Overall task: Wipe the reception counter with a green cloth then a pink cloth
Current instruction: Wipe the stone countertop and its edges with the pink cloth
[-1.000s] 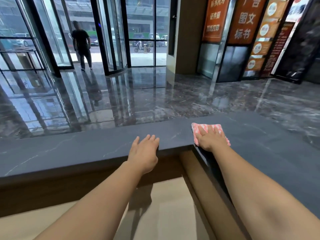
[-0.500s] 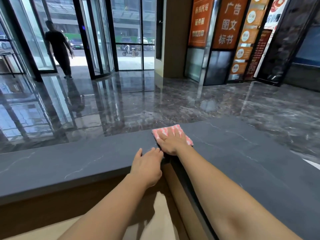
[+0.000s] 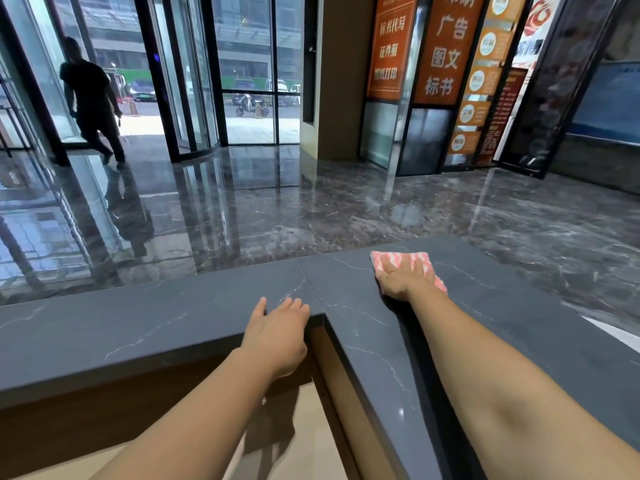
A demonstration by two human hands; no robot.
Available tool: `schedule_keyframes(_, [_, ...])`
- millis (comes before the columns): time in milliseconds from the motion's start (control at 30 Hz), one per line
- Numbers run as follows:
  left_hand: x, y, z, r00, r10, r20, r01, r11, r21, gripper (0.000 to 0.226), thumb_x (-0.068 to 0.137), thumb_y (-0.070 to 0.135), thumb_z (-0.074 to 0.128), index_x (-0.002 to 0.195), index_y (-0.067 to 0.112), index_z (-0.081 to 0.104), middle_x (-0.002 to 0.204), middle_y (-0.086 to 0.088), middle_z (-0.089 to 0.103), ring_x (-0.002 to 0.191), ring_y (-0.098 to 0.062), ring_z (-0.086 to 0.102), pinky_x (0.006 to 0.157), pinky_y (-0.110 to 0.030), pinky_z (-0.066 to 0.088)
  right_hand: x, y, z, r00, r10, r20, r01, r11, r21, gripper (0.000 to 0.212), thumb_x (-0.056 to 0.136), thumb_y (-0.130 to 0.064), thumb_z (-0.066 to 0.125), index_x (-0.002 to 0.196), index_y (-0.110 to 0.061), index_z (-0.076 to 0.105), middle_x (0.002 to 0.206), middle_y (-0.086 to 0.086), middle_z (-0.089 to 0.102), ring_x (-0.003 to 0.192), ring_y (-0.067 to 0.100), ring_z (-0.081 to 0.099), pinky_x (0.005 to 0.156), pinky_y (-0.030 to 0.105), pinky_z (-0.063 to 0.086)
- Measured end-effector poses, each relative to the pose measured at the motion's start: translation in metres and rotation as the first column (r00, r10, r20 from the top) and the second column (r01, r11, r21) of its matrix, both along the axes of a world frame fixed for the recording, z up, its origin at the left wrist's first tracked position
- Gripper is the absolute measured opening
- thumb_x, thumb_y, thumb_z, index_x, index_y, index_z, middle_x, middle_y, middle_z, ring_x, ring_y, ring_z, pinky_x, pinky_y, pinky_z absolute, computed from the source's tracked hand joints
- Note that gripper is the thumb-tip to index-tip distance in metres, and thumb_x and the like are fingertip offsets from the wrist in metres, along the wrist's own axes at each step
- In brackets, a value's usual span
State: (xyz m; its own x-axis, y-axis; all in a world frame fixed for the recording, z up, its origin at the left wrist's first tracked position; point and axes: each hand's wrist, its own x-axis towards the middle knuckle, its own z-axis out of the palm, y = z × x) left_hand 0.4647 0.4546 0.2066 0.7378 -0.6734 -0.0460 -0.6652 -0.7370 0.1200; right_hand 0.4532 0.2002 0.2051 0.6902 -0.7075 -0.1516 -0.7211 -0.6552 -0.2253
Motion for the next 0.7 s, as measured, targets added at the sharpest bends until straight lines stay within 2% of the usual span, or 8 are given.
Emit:
schedule_keyframes(67, [-0.008,0.005,0.000,1.000,0.005,0.004,-0.005,1.000,-0.012,0.067,0.092,0.004,0.042,0.153,0.020,0.019,0.161,0.000,0.014,0.149,-0.014,0.006,0.121,-0.045,-0.005,0.002,0.021,-0.005,0.991,0.118,-0.068,-0.116,0.993,0.037,0.063,0.087,-0.070,0.004,0.148,-0.055,0.010,0.164,0.000,-0.002,0.149,0.031,-0.005,0.117,0.060,0.002])
schedule_keyframes(167, [-0.023,0.011,0.002,1.000,0.009,0.017,-0.008,1.000,-0.018,0.066,0.092,0.005,0.042,0.152,0.020,0.020,0.160,0.001,0.016,0.149,-0.014,0.009,0.121,-0.045,-0.005,0.000,0.064,-0.007,0.925,0.366,-0.098,-0.369,0.930,-0.003,0.055,0.097,-0.057,0.005,0.151,-0.050,-0.001,0.162,0.001,-0.012,0.148,0.031,-0.016,0.117,0.056,-0.010])
schedule_keyframes(333, [-0.053,0.012,0.013,1.000,0.008,0.028,-0.008,1.000,-0.003,0.065,0.094,0.008,0.042,0.153,0.019,0.017,0.161,0.000,0.014,0.149,-0.013,0.008,0.121,-0.046,-0.003,-0.026,0.093,-0.015,0.866,0.496,-0.067,-0.496,0.868,0.008,0.051,0.103,-0.046,0.012,0.148,-0.053,-0.012,0.163,0.011,-0.011,0.148,0.034,-0.019,0.117,0.052,-0.011])
schedule_keyframes(433, [-0.072,0.010,0.016,0.999,0.003,0.032,-0.002,1.000,-0.013,0.066,0.093,0.008,0.041,0.153,0.019,0.016,0.161,0.001,0.013,0.149,-0.013,0.008,0.121,-0.045,-0.003,-0.058,0.075,-0.018,0.882,0.470,-0.041,-0.471,0.882,-0.009,0.051,0.092,-0.060,0.003,0.141,-0.066,-0.011,0.164,0.008,-0.002,0.149,0.036,-0.010,0.116,0.060,0.001])
schedule_keyframes(500, [-0.089,0.010,0.017,1.000,-0.004,0.024,0.004,1.000,-0.014,0.066,0.093,0.008,0.041,0.153,0.018,0.016,0.161,0.000,0.013,0.149,-0.014,0.007,0.121,-0.045,-0.003,-0.088,0.053,-0.014,0.914,0.404,0.025,-0.402,0.914,-0.064,0.055,0.078,-0.066,-0.002,0.131,-0.074,0.012,0.157,0.001,0.021,0.144,0.035,0.011,0.107,0.066,0.021])
schedule_keyframes(567, [-0.108,0.011,0.017,1.000,-0.005,0.016,0.006,1.000,-0.018,0.066,0.094,0.009,0.041,0.154,0.019,0.015,0.161,0.000,0.012,0.149,-0.014,0.006,0.121,-0.045,-0.003,-0.118,0.027,-0.013,0.941,0.335,0.051,-0.328,0.939,-0.106,0.054,0.076,-0.057,-0.001,0.121,-0.067,0.028,0.144,-0.004,0.036,0.132,0.029,0.023,0.099,0.063,0.032])
schedule_keyframes(633, [-0.126,0.013,0.017,1.000,0.002,0.018,-0.001,1.000,-0.024,0.066,0.095,0.009,0.041,0.154,0.019,0.014,0.162,0.000,0.011,0.149,-0.015,0.006,0.121,-0.045,-0.004,-0.142,0.010,-0.013,0.967,0.253,0.025,-0.249,0.961,-0.121,0.049,0.081,-0.057,0.003,0.124,-0.069,0.022,0.152,-0.008,0.027,0.140,0.027,0.015,0.103,0.064,0.027])
schedule_keyframes(700, [-0.142,0.017,0.017,1.000,0.011,0.011,-0.010,1.000,-0.020,0.065,0.095,0.009,0.040,0.154,0.019,0.013,0.162,0.001,0.011,0.149,-0.014,0.006,0.121,-0.045,-0.004,-0.155,0.009,-0.016,0.987,0.158,-0.040,-0.161,0.985,-0.068,0.049,0.087,-0.062,0.007,0.135,-0.069,0.007,0.162,-0.011,0.004,0.149,0.023,-0.004,0.113,0.060,0.014])
